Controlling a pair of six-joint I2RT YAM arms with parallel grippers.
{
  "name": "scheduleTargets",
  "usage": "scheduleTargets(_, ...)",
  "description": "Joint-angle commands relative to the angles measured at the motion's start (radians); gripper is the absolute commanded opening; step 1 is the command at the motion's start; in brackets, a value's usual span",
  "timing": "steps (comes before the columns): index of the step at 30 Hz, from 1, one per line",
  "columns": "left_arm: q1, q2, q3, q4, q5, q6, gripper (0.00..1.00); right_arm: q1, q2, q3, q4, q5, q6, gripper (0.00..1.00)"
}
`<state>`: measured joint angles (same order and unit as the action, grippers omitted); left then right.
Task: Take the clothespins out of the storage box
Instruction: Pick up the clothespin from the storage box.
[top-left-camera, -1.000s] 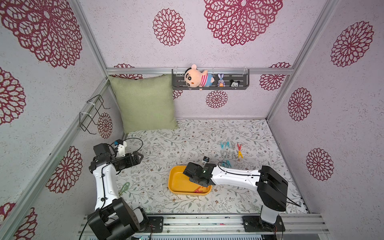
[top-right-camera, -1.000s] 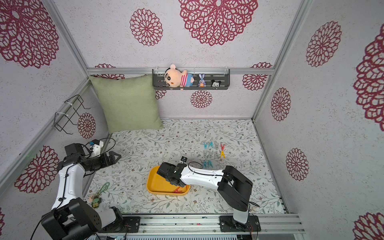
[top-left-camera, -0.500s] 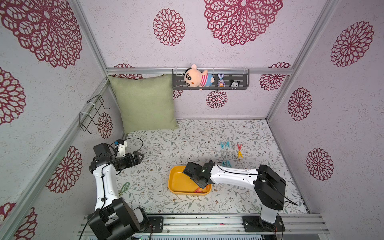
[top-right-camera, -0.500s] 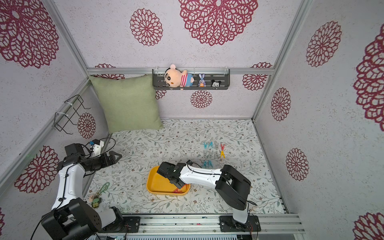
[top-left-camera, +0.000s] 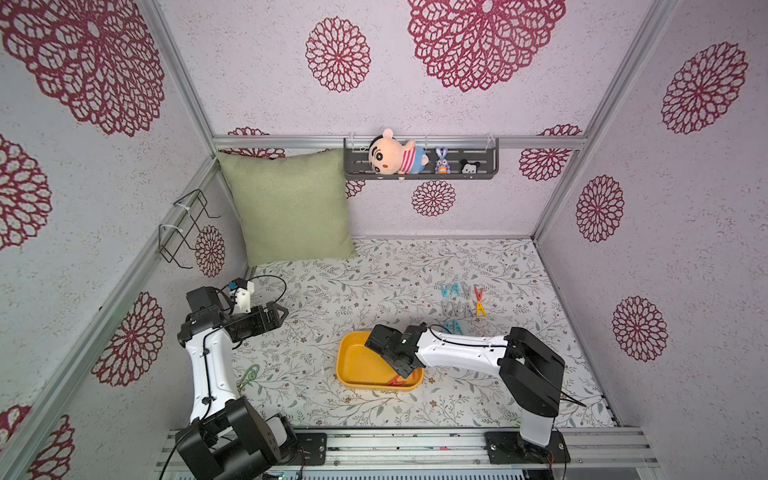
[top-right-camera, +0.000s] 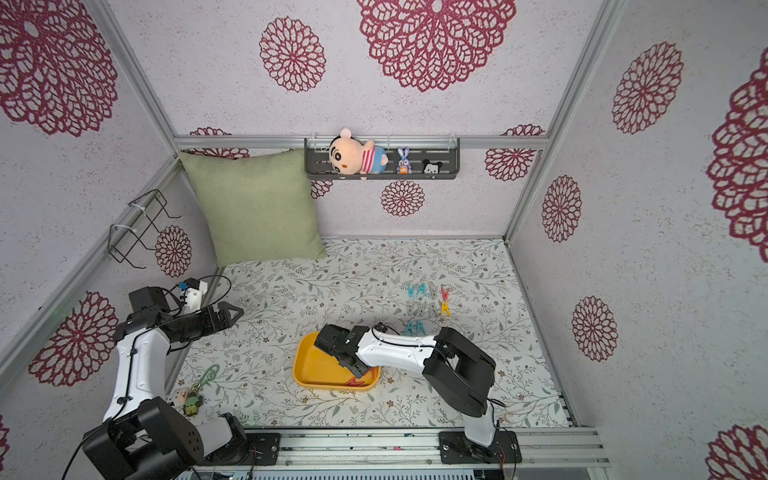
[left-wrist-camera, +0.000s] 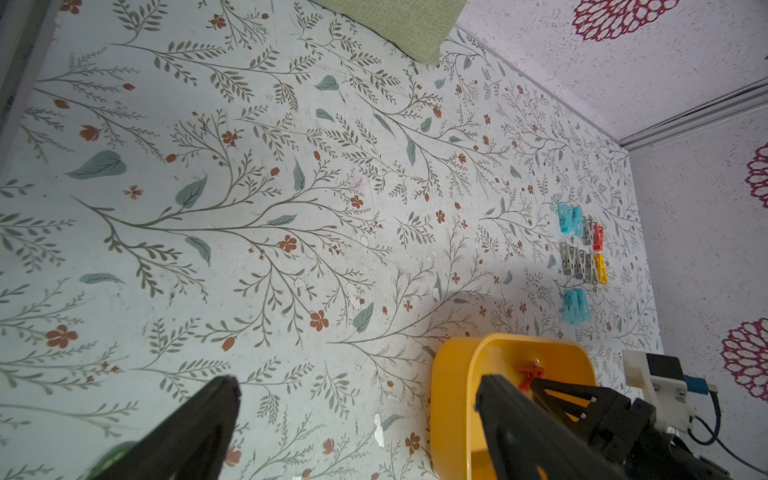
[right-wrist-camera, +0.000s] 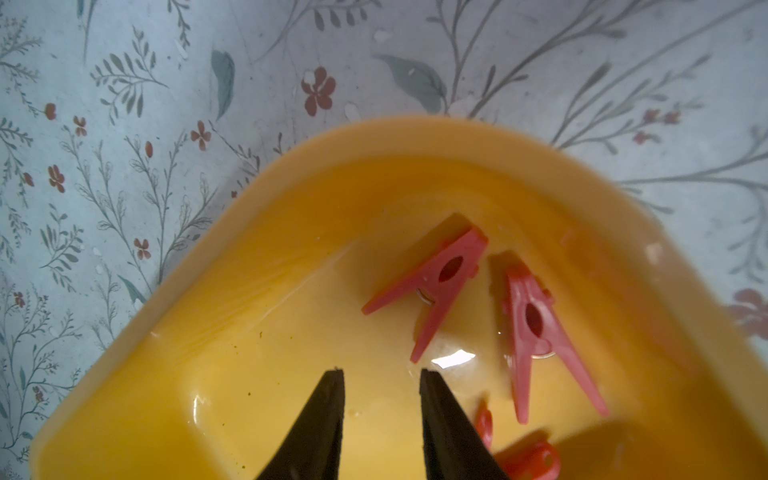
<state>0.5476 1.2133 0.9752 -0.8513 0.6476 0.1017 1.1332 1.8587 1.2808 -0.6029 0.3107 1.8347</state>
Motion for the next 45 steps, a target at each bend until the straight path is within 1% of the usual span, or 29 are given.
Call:
scheduleTargets(1, -0.010, -0.018, 0.019, -0.001, 0.015, 0.008, 0.97, -0.009, 0.002, -0.020, -0.034, 0.005, 0.022, 0.36)
scheduleTargets(21, -0.009, -0.021, 0.020, -0.002, 0.017, 0.010, 0.97, -0.032, 0.025, -0.042, -0.005, 0.027, 0.021, 0.33)
scheduleTargets(25, -0.009, -0.020, 0.021, -0.004, 0.017, 0.010, 0.97, -0.037, 0.037, -0.041, -0.001, 0.029, 0.019, 0.30)
scheduleTargets(26, -0.009, -0.020, 0.022, -0.003, 0.017, 0.010, 0.97, -0.038, 0.039, -0.042, 0.002, 0.031, 0.017, 0.27)
scheduleTargets(30, -0.009, -0.020, 0.022, -0.006, 0.017, 0.010, 0.97, -0.039, 0.049, -0.043, 0.007, 0.029, 0.014, 0.23)
scheduleTargets(38, -0.010, -0.021, 0.022, -0.005, 0.015, 0.011, 0.97, -0.043, 0.069, -0.047, 0.032, 0.002, -0.009, 0.21)
scheduleTargets(39, -0.010, -0.021, 0.023, -0.005, 0.015, 0.011, 0.97, -0.044, 0.069, -0.048, 0.038, -0.001, -0.015, 0.17)
scheduleTargets(41, -0.009, -0.021, 0.021, -0.003, 0.015, 0.011, 0.97, -0.043, 0.067, -0.047, 0.041, -0.007, -0.023, 0.12)
scheduleTargets(45, -0.010, -0.021, 0.022, -0.005, 0.015, 0.011, 0.97, -0.033, 0.052, -0.038, 0.025, 0.001, -0.032, 0.11)
